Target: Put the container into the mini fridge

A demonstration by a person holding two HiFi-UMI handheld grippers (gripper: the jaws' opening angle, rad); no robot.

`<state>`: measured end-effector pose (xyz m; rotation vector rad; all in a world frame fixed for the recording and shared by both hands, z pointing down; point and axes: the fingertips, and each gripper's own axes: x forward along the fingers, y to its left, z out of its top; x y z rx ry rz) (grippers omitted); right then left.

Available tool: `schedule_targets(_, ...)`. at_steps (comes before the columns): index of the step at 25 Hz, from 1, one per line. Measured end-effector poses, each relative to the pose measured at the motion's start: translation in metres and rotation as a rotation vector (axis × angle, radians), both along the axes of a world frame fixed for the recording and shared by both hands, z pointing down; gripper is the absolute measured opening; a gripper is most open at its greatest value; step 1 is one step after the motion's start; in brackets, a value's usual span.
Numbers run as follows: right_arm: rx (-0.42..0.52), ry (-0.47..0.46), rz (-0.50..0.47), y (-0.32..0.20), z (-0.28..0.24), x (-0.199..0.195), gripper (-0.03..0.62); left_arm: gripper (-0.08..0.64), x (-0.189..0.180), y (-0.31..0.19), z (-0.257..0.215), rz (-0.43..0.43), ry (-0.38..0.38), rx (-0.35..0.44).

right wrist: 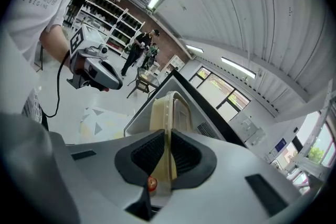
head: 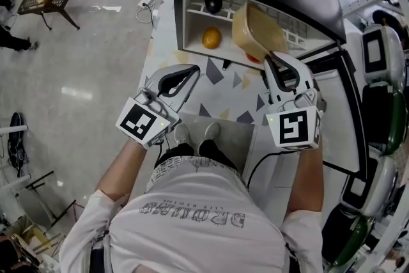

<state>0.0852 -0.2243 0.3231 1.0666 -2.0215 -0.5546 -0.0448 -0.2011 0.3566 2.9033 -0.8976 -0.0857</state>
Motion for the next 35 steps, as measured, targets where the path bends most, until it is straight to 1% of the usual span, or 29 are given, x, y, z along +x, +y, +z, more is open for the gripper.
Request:
schedule_targets(5, -0.023, 0.045, 0.008, 0.0, -0.003, 0.0, 0.034, 0.008, 0.0, -0.001, 0.001, -0.007, 0.007, -0.005)
schedule_targets(10, -0.012, 0.059, -0.025, -0.006, -0.008, -0.005, 0.035, 0.008, -0.001, -0.002, 0.002, -0.011, 0.004, -0.007)
schedule_targets(13, -0.009, 0.083, -0.019, -0.008, -0.012, -0.007, 0.035, 0.008, -0.004, -0.003, 0.005, -0.011, -0.019, -0.006)
schedule_targets(16, 0.009, 0.127, -0.005, -0.013, -0.013, -0.005, 0.035, 0.008, -0.006, -0.004, 0.005, -0.021, -0.017, -0.01)
schedule_targets(20, 0.009, 0.153, 0.0, -0.028, -0.006, 0.0, 0.035, 0.008, -0.007, -0.007, 0.006, -0.033, -0.011, -0.017)
schedule_targets(24, 0.024, 0.195, 0.002, -0.046, 0.005, 0.008, 0.035, 0.008, -0.008, -0.01, 0.012, -0.036, -0.028, -0.023)
schedule_targets(35, 0.027, 0.258, -0.008, -0.088, 0.017, 0.008, 0.035, 0.008, -0.008, -0.022, 0.013, -0.072, -0.012, -0.039)
